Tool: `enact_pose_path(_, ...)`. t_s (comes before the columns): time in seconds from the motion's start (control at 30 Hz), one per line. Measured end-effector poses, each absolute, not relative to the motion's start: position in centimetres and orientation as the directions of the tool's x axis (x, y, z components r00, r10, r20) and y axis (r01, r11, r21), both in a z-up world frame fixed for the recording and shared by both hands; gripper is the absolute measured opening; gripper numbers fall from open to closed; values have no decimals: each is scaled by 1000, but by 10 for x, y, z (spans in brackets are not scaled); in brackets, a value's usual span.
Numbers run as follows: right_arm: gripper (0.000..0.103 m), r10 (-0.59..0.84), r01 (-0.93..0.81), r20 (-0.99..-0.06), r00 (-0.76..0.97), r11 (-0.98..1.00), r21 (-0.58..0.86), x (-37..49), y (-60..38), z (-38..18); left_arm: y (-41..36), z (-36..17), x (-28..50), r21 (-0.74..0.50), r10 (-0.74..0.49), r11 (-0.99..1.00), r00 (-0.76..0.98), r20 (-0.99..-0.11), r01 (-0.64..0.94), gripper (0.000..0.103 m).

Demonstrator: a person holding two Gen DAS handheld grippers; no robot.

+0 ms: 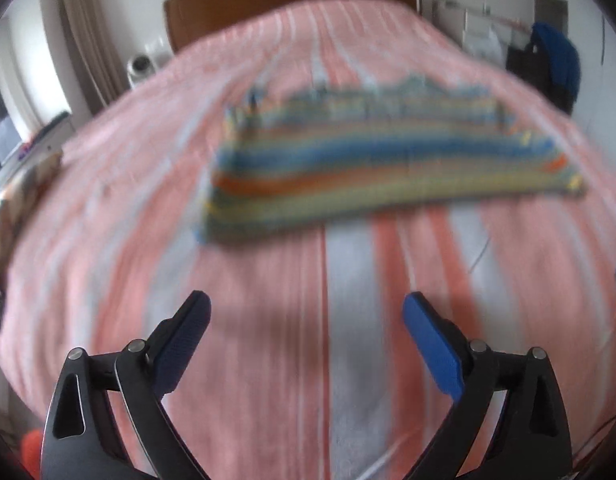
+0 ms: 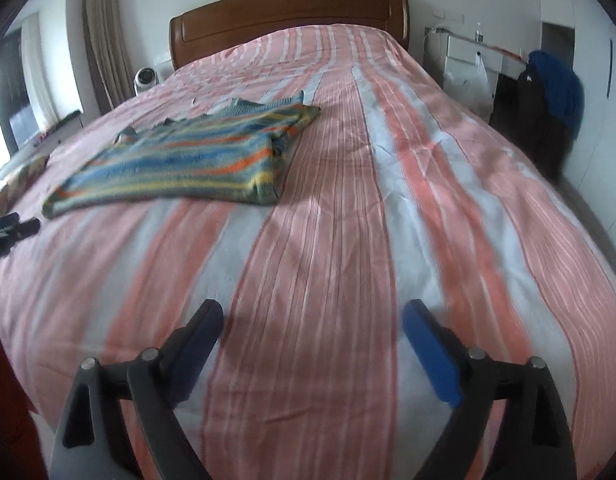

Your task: Fold small clothes

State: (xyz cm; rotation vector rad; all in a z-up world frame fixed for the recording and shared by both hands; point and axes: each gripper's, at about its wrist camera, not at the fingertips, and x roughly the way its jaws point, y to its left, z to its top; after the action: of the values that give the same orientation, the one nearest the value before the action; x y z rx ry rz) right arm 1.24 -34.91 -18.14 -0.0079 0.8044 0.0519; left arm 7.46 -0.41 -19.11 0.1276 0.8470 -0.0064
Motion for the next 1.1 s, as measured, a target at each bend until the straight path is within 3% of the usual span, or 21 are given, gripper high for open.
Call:
enact_pose_path(0.1, 96, 37, -53, -720, 693, 999, 0, 12, -349, -187, 7, -199, 67, 26, 2, 999, 716, -698, 22, 103)
enact_pose_path(0.23, 103, 62, -52, -715, 696, 998, 36, 15, -352, -196, 3, -201, 66, 42, 6, 999, 730, -684, 32, 103)
enact_pose_path(1.1, 103, 29, -42, -690, 723, 999, -3, 10, -346, -202, 1, -206, 60, 65, 19, 997, 745, -667, 33, 102)
